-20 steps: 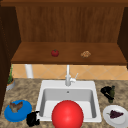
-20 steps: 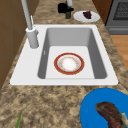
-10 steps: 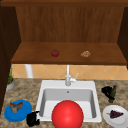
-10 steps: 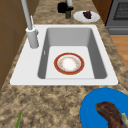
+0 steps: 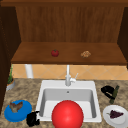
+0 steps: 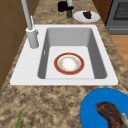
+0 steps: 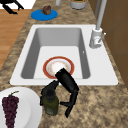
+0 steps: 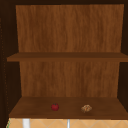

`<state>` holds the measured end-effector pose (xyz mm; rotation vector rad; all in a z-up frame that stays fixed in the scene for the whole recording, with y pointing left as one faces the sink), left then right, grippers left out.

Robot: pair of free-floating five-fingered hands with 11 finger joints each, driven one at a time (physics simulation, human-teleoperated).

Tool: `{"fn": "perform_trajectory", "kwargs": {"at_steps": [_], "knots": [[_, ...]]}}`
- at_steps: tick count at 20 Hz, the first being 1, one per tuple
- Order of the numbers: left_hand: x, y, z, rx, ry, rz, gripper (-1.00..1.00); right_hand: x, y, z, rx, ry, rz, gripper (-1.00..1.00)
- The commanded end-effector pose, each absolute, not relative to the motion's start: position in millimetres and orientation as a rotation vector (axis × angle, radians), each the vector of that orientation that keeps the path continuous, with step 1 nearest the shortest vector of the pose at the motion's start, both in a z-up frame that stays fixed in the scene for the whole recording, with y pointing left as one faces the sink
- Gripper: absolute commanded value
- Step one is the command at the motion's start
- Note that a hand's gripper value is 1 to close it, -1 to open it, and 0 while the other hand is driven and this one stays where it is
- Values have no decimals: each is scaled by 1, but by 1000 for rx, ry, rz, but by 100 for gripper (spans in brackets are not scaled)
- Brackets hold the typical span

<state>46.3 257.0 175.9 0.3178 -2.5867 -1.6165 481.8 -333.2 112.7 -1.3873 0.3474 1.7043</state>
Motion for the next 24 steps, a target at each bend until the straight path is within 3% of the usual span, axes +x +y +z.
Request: {"fn": "perform_trajectory", "kwargs": {"at_steps": [1, 19, 24], "knots": [[46, 257, 176, 318, -2587, -1616, 0, 486, -324, 116, -1360, 323, 1696, -100], [46, 257, 176, 318, -2587, -1616, 0, 490, -232, 135, -1345, 407, 1739, -100], [46, 257, 176, 318, -2587, -1616, 0, 490, -207, 150, -1223, 311, 1770, -100]]}}
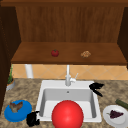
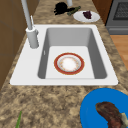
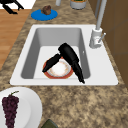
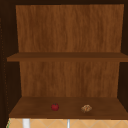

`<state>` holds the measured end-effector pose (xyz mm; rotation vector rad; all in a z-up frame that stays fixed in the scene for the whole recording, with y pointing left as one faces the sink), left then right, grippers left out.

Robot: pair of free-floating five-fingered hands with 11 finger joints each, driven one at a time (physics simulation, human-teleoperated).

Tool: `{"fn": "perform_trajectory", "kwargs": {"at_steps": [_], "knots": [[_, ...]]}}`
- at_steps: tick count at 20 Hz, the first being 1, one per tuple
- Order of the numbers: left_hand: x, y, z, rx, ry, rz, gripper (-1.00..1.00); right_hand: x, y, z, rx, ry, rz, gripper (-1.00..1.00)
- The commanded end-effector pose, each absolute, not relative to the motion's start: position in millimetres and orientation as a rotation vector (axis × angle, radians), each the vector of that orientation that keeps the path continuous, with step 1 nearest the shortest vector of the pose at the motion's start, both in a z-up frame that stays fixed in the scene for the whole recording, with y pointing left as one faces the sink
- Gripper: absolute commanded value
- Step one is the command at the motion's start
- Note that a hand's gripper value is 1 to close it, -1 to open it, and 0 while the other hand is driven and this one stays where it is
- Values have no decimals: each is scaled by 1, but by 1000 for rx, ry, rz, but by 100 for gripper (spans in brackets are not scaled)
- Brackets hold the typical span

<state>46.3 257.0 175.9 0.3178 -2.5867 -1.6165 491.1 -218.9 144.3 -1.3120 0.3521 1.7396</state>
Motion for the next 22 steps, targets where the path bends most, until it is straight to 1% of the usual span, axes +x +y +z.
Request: {"fn": "perform_trajectory", "kwargs": {"at_steps": [1, 5, 7, 10, 14, 16, 22], "knots": [[46, 257, 176, 318, -2587, -1616, 0, 488, -211, 151, -1210, 268, 1773, -100], [46, 257, 176, 318, -2587, -1616, 0, 484, -217, 154, -1165, 129, 1801, -100], [46, 257, 176, 318, -2587, -1616, 0, 487, -225, 152, -1119, 97, 1800, -100], [46, 257, 176, 318, -2587, -1616, 0, 481, -223, 151, -1166, 149, 1773, -100], [46, 257, 176, 318, -2587, -1616, 0, 484, -220, 142, -1152, 158, 1806, -100], [46, 257, 176, 318, -2587, -1616, 0, 484, -221, 147, -1005, 100, 1836, -100], [46, 257, 176, 318, -2587, -1616, 0, 483, -223, 149, -901, -5, 1860, -100]]}}
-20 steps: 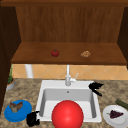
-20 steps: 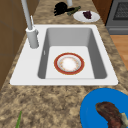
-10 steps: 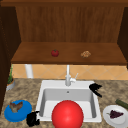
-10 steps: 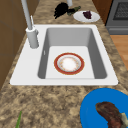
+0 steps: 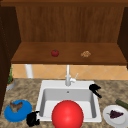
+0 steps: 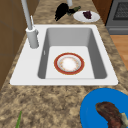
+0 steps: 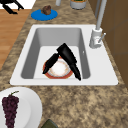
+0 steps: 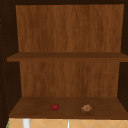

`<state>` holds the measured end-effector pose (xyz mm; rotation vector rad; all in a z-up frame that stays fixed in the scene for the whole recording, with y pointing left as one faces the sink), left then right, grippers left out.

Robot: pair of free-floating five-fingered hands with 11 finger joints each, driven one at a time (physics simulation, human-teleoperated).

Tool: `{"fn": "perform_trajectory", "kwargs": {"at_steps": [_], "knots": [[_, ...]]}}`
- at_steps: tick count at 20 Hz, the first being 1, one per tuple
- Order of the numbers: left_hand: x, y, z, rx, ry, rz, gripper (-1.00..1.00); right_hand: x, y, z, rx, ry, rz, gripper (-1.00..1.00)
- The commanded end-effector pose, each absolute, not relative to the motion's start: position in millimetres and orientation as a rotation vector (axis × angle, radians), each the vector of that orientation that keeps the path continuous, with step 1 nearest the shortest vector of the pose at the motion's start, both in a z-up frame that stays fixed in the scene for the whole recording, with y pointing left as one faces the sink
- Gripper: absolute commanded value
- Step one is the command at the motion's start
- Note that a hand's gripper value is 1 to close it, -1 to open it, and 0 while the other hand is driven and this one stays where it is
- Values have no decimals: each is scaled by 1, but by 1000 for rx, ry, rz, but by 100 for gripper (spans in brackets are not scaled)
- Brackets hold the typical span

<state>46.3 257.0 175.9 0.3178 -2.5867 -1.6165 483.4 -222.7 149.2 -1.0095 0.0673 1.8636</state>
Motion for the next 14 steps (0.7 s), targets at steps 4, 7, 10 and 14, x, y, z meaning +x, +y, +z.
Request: {"fn": "perform_trajectory", "kwargs": {"at_steps": [4, 7, 10, 14], "knots": [[46, 257, 176, 318, -2587, -1616, 0, 480, -227, 149, -811, -70, 1891, -100], [46, 257, 176, 318, -2587, -1616, 0, 473, -230, 149, -750, -137, 1908, -100], [46, 257, 176, 318, -2587, -1616, 0, 469, -235, 152, -707, -222, 1910, -100], [46, 257, 176, 318, -2587, -1616, 0, 458, -243, 151, -614, -310, 1894, -100]]}}
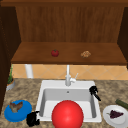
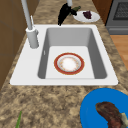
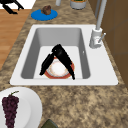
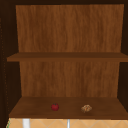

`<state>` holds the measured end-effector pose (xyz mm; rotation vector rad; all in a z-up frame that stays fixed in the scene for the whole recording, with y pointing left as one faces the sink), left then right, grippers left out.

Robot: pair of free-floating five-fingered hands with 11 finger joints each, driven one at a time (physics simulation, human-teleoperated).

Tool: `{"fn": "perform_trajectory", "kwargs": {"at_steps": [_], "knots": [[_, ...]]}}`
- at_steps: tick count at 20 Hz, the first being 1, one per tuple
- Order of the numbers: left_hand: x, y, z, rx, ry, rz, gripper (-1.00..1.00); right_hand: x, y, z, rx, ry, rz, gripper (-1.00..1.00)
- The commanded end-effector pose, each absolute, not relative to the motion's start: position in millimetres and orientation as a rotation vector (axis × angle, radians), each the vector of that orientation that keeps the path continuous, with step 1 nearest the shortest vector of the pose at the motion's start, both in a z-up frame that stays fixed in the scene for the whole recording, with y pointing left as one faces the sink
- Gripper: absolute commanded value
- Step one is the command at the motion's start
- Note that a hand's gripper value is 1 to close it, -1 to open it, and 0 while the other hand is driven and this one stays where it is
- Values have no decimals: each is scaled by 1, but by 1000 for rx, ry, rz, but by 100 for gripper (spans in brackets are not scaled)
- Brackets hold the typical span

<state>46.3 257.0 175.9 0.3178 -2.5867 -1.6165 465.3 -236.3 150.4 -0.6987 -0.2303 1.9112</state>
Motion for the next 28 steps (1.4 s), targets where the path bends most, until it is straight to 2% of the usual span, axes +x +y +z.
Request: {"fn": "perform_trajectory", "kwargs": {"at_steps": [1, 19, 28], "knots": [[46, 257, 176, 318, -2587, -1616, 0, 457, -247, 152, -604, -340, 1887, -100], [46, 257, 176, 318, -2587, -1616, 0, 411, -325, 173, -373, -639, 1794, -100], [46, 257, 176, 318, -2587, -1616, 0, 385, -368, 177, -336, -751, 1793, -100]]}}
